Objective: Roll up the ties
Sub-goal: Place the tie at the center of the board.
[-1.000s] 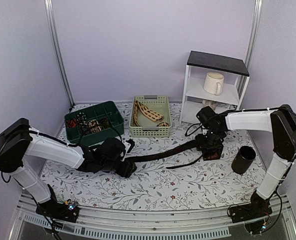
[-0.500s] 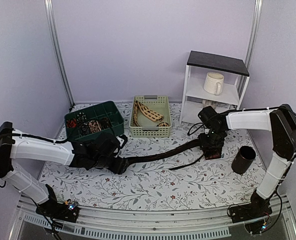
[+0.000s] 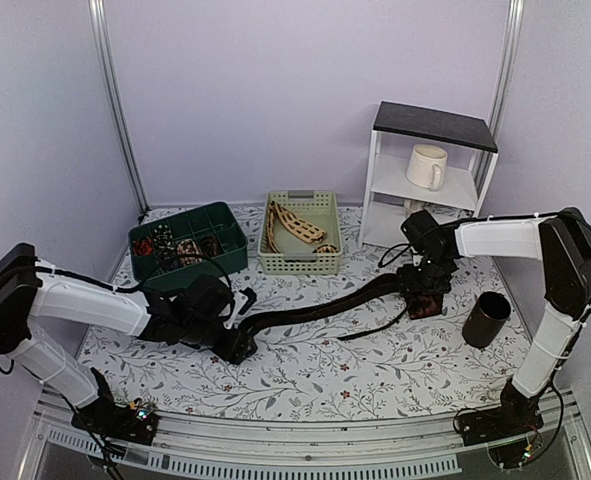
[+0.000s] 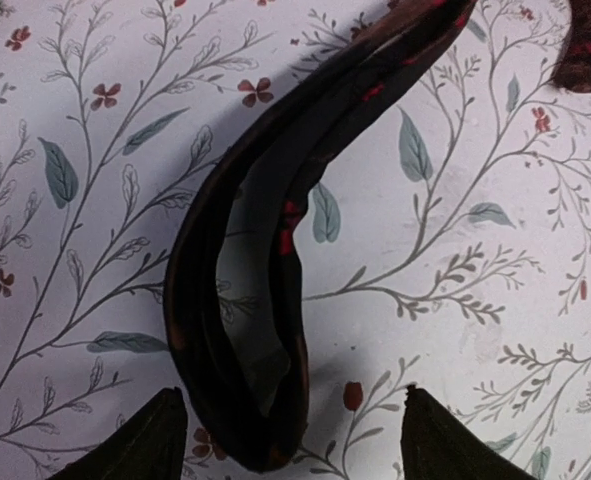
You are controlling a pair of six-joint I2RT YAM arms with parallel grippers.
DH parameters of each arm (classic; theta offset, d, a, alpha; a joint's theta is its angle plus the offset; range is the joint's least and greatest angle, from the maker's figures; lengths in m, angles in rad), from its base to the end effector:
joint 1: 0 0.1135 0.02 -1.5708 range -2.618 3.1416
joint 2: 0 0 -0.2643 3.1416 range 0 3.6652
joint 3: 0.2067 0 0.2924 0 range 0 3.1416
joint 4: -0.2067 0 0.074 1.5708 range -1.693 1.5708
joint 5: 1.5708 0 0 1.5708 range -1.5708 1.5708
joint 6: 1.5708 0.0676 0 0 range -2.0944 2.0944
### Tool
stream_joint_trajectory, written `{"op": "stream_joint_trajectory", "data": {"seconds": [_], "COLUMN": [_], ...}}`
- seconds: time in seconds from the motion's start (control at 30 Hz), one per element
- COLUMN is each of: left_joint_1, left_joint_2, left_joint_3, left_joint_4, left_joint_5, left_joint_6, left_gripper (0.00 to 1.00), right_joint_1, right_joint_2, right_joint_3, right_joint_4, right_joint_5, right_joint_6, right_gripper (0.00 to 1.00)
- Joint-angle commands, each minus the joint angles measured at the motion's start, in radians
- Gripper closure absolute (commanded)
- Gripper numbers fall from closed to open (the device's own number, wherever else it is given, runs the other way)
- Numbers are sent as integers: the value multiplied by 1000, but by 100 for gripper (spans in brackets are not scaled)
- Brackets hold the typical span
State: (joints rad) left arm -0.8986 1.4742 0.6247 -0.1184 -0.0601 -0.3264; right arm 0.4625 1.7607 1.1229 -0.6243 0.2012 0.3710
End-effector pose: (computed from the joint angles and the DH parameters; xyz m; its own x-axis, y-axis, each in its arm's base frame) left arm 0.1955 -0.2391 0.0848 -0.7295 0.4026 -0.5530 0.5553 0.8206 -0.1350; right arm 0.3444 0.1566 0.1173 -0.9334 -0.0684 -0.3522 -0.0477 0.9966 -0.0673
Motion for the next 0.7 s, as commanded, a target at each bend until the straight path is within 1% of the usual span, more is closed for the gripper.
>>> {"op": "stream_joint_trajectory", "data": {"seconds": [0.0, 0.1, 0.13, 0.17, 0.2, 0.23, 0.27, 0.3, 0.33, 0.37, 0.43, 0.5, 0.57, 0.6, 0.67], "left_joint_1": [20, 27, 29, 31, 32, 33, 33, 34, 34, 36, 39, 38, 41, 42, 65], "left_joint_2": [74, 104, 111, 115, 115, 112, 105, 92, 77, 60, 23, -17, -62, -99, -164], "left_joint_3": [57, 77, 80, 83, 87, 91, 94, 95, 96, 101, 120, 138, 152, 155, 160], "left_joint_4": [-19, -26, -22, -22, -26, -34, -48, -59, -72, -89, -134, -178, -211, -221, -243], "left_joint_5": [-8, -12, -6, -1, 1, -4, -13, -16, -11, -8, 11, 33, 58, 78, 137], "left_joint_6": [62, 82, 84, 87, 87, 86, 83, 79, 76, 73, 52, 30, 13, 6, -5], "left_gripper": [27, 30, 33, 38, 45, 65, 79, 89, 96, 100, 100, 100, 100, 100, 100], "right_joint_1": [-10, -11, -11, -13, -12, -12, -12, -13, -13, -12, -12, -12, -12, -11, -11], "right_joint_2": [42, 56, 61, 64, 64, 61, 56, 48, 31, 24, -12, -52, -99, -129, -190], "right_joint_3": [4, 8, 11, 13, 14, 13, 12, 14, 17, 25, 52, 79, 104, 110, 116], "right_joint_4": [18, 21, 21, 21, 17, 15, 11, 6, -4, -23, -80, -131, -186, -217, -296], "right_joint_5": [-35, -51, -52, -51, -52, -52, -55, -57, -52, -31, 11, 32, 32, 21, 6], "right_joint_6": [-43, -61, -66, -74, -79, -84, -89, -90, -89, -85, -57, -29, -6, 3, 28], "right_gripper": [23, 27, 29, 31, 33, 37, 43, 49, 54, 59, 66, 76, 88, 91, 93]}}
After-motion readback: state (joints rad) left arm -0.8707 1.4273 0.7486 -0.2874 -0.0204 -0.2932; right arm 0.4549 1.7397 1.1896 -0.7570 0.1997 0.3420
